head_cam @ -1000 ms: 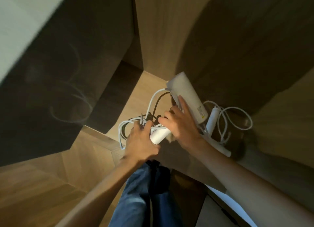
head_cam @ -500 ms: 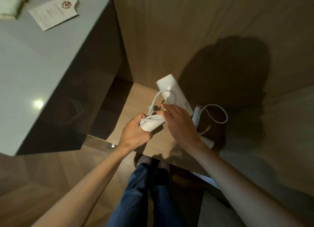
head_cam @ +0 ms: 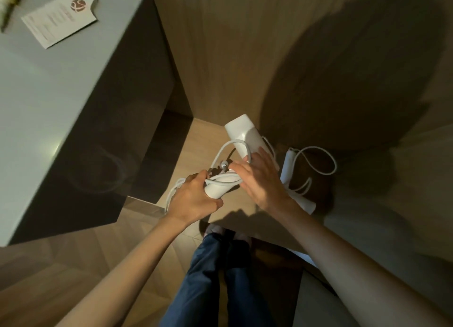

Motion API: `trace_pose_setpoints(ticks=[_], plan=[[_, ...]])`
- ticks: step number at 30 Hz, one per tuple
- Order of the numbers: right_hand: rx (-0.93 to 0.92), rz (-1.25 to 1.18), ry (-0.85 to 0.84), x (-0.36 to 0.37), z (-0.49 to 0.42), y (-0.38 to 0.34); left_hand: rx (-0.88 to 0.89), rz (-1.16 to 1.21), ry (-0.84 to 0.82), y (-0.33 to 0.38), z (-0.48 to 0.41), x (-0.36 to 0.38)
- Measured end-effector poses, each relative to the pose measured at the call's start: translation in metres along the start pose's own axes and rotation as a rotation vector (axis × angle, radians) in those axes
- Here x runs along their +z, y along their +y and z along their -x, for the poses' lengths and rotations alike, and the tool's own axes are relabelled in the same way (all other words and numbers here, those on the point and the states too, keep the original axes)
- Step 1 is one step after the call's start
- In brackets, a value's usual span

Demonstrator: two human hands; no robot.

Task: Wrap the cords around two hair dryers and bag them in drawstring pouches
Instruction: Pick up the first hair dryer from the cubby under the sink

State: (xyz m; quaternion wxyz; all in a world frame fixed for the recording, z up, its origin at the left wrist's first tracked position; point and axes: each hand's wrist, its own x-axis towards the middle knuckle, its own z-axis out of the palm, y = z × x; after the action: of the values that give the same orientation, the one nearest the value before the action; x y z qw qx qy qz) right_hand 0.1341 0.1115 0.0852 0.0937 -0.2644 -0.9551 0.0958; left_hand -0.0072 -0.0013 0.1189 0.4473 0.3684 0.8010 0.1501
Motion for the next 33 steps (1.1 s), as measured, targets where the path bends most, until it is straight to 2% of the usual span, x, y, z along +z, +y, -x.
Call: trace_pose_setpoints(ticks=[7,9,11,14,16,20,22,24,26,29,31,33], plan=[[-0.199,0.190,0.124,-0.054,-0.008,-0.006,-0.024,0.021,-0.188,0.042,0.010,-0.048],[-0.260,0.251,0.142,-0.072,-0.011,-0.009,-0.001,0.081,-0.320,0.053,0.013,-0.060],[-0.302,0.295,0.141,-0.094,-0.013,-0.017,0.055,0.067,-0.364,0.064,0.025,-0.069],[-0.306,0.322,0.165,-0.126,-0.015,-0.026,0.096,0.059,-0.213,0.076,0.048,-0.069],[-0.288,0.315,0.175,-0.149,-0.015,-0.031,0.184,0.077,-0.102,0.084,0.067,-0.069],[-0.248,0.201,0.267,-0.177,-0.009,-0.041,0.301,0.097,0.026,0.096,0.098,-0.084],[-0.164,0.136,0.389,-0.188,-0.005,-0.049,0.292,0.069,0.052,0.097,0.109,-0.093],[-0.001,0.068,0.533,-0.202,0.003,-0.062,0.279,0.086,0.048,0.096,0.124,-0.101],[0.115,0.023,0.606,-0.211,0.013,-0.075,0.282,0.091,0.077,0.093,0.140,-0.104],[0.301,0.013,0.582,-0.221,0.040,-0.093,0.294,0.111,0.145,0.086,0.171,-0.101],[0.420,-0.097,0.544,-0.229,0.063,-0.103,0.290,0.141,0.179,0.081,0.195,-0.096],[0.520,-0.171,0.407,-0.235,0.087,-0.108,0.289,0.159,0.222,0.074,0.220,-0.089]])
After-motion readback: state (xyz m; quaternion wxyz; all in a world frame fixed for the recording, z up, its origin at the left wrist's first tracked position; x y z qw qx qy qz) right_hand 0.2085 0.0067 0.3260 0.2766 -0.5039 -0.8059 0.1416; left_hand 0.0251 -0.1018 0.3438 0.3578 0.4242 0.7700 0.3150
